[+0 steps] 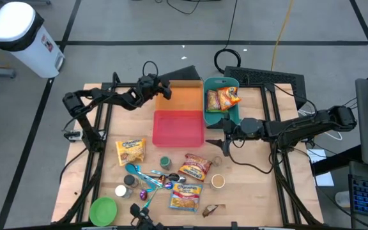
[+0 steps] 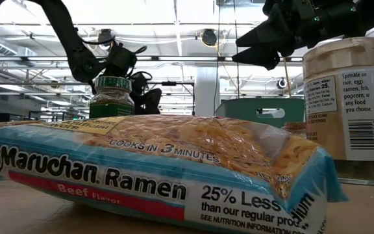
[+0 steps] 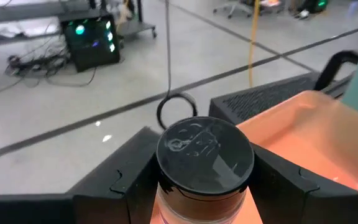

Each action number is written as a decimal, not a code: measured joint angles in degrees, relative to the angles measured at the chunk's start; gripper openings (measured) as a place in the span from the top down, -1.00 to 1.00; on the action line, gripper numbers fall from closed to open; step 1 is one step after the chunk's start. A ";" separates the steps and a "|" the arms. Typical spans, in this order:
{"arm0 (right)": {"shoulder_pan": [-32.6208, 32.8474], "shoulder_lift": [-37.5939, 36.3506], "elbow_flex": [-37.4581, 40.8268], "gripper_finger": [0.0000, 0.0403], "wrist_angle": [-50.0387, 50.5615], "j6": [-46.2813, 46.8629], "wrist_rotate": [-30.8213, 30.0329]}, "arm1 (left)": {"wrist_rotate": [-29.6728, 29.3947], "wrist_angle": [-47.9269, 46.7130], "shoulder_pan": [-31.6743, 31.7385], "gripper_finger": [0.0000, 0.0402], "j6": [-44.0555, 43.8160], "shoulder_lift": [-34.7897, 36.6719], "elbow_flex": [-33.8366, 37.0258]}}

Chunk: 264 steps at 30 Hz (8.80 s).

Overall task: Pick & Place Food Item
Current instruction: Put the purple spice bottle into the orange bin, then put the brown spice bottle into the orange bin

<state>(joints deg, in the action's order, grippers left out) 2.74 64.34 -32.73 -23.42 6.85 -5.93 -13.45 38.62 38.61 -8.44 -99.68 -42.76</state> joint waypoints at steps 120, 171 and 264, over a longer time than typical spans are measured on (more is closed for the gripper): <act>18.38 -5.13 0.91 0.02 25.48 14.92 -6.61 | 1.46 -16.57 -27.87 -0.68 3.69 26.64 0.00; 17.48 18.84 17.22 0.11 -22.49 7.62 -13.64 | 6.01 -18.62 -27.82 -0.68 -3.31 26.56 -1.44; 4.83 25.59 -15.87 0.11 -0.72 -13.33 -14.78 | 7.84 -54.91 -42.10 -0.68 15.67 7.06 -28.00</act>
<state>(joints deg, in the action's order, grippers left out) 7.57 89.93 -48.60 -24.14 -6.48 -20.71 -5.61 -16.29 -3.49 7.22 -92.62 -70.76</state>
